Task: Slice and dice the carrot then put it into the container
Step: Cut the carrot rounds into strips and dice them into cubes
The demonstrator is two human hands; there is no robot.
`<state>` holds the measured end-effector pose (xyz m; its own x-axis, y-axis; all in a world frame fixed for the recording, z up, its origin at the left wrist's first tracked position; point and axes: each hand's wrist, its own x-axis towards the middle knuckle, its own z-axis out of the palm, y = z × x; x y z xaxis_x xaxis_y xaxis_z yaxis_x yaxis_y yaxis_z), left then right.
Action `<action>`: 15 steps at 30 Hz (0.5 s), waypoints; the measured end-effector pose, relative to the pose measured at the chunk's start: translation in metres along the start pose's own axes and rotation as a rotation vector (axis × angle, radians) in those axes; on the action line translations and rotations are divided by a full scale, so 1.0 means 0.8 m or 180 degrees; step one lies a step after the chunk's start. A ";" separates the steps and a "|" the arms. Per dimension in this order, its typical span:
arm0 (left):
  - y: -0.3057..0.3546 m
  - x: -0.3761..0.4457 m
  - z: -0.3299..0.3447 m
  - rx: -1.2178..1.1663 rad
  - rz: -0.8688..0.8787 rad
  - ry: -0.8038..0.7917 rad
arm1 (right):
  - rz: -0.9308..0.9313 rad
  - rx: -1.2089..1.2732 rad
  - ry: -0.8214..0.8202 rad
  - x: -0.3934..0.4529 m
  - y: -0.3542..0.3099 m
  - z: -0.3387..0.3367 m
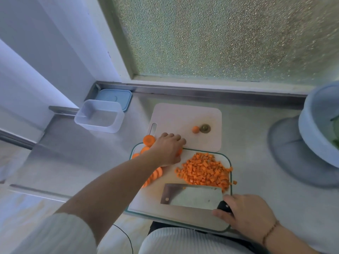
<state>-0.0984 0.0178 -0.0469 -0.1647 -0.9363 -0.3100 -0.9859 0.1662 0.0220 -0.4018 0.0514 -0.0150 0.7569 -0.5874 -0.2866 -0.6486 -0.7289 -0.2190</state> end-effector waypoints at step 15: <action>0.010 -0.127 -0.006 -0.4578 -0.1835 0.1906 | 0.0865 0.0664 -0.0350 -0.037 -0.032 0.021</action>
<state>-0.0898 0.1125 -0.0107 0.5556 -0.8043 -0.2107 -0.0823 -0.3053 0.9487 -0.4090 0.0933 -0.0168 0.5488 -0.7002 -0.4567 -0.8360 -0.4572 -0.3035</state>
